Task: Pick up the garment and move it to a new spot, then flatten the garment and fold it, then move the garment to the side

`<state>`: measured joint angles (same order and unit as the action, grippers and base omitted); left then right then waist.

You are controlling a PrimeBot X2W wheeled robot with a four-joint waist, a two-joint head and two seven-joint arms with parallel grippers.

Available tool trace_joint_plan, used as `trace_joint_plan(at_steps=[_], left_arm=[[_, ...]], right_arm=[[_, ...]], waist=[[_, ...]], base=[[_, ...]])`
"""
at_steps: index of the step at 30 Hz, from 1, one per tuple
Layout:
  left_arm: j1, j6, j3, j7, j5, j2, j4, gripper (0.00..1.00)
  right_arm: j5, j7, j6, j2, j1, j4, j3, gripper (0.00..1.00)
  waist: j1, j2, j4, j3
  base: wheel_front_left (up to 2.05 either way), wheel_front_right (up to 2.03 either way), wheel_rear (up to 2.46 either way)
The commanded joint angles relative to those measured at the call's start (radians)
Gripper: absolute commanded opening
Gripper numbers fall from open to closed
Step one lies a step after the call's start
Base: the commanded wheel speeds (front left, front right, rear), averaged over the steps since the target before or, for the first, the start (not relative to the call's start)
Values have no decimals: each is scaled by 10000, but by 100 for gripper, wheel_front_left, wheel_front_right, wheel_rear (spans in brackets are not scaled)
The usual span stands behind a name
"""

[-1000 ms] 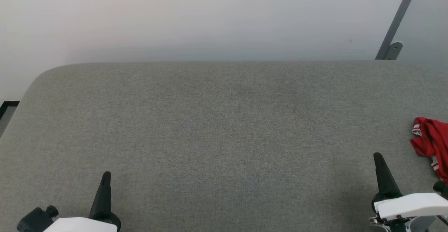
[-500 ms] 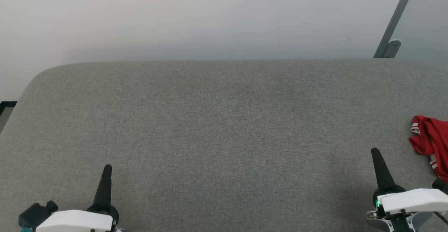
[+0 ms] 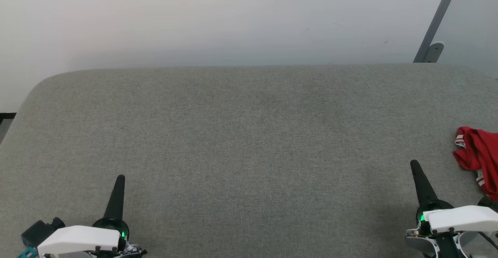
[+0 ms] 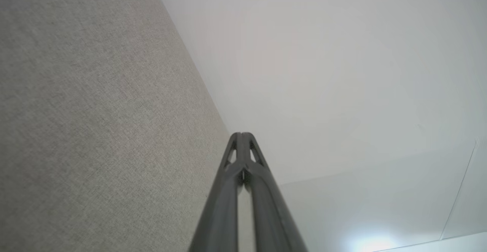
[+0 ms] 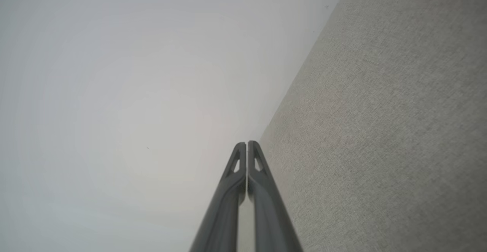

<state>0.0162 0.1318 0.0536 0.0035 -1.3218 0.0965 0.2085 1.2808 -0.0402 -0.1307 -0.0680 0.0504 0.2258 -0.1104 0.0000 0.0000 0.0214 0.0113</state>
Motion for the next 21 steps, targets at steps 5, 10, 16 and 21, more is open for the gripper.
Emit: trace_joint_plan(at_steps=[5,10,16,21], left_arm=[[300,-14,110,146,-454,-26,4,0],[371,-15,158,257,-844,-73,59,0],[505,-16,218,400,-1233,-126,119,0],[579,-17,266,511,-1591,-161,170,0]], right_arm=[[494,-141,-1,24,232,-31,-30,0],[886,-223,-1,50,278,-2,-33,0],[1326,-320,-1,78,334,38,-36,0],[1696,-405,-1,100,410,69,-37,0]], waist=[[0,0,-21,-14],[0,0,-44,-29],[0,0,-71,-48],[0,0,-94,-63]], base=[[0,0,0],[0,0,0],[0,0,0],[0,0,0]])
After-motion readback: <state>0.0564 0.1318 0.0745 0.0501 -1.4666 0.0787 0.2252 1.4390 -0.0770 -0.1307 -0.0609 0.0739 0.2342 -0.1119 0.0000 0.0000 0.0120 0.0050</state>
